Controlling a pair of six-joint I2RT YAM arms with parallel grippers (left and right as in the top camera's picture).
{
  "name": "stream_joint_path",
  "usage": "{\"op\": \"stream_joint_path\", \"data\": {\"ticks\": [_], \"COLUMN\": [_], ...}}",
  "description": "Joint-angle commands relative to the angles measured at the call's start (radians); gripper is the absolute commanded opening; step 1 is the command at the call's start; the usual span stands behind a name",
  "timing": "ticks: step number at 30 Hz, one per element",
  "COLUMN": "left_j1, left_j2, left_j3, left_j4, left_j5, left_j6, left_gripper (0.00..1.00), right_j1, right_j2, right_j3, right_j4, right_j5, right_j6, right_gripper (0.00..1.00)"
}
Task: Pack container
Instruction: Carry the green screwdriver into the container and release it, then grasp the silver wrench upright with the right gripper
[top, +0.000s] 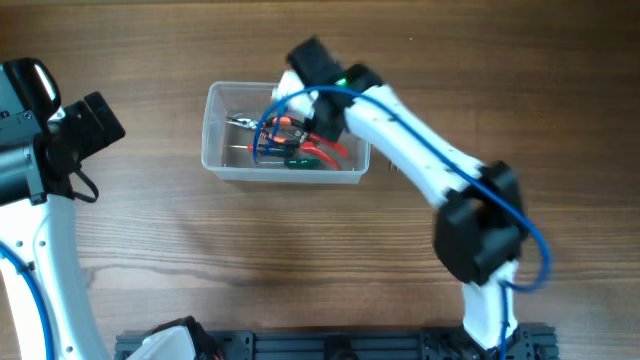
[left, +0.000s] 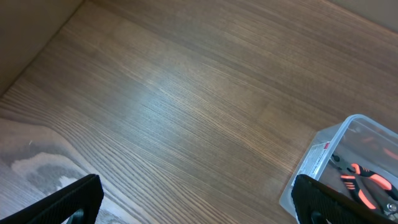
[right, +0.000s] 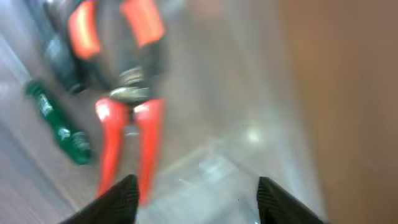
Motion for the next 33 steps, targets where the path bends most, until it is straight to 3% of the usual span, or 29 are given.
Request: {"op": "stream_joint_path", "data": {"ticks": [1, 4, 8, 15, 24, 29, 33], "left_j1": [0.006, 0.006, 0.006, 0.006, 0.006, 0.006, 0.006], "left_j2": [0.004, 0.004, 0.004, 0.004, 0.004, 0.004, 0.004], "left_j3": [0.003, 0.003, 0.003, 0.003, 0.003, 0.003, 0.003], "left_j4": [0.002, 0.003, 0.002, 0.002, 0.002, 0.002, 0.002], "left_j5": [-0.009, -0.009, -0.009, -0.009, -0.009, -0.009, -0.009], "left_j6": [-0.021, -0.021, -0.021, -0.021, -0.021, -0.021, -0.021], "left_gripper": [1.0, 1.0, 1.0, 1.0, 1.0, 1.0, 1.0], "right_j1": [-0.068, -0.201, -0.366, -0.419, -0.418, -0.418, -0.412], "right_j2": [-0.248, -0.334, -0.298, -0.138, 0.053, 0.064, 0.064], "right_j3": [0.077, 0.076, 0.027, -0.179, -0.197, -0.197, -0.197], "right_j4": [0.005, -0.063, -0.174, -0.14, -0.12, -0.109, -0.084], "right_j5": [0.098, -0.01, -0.135, -0.171, -0.209, -0.244, -0.317], "right_j6": [0.328, 0.515, 0.686, 0.844, 0.875, 0.866, 0.818], "right_gripper": [0.75, 0.78, 0.72, 0.64, 0.57, 0.57, 0.52]}}
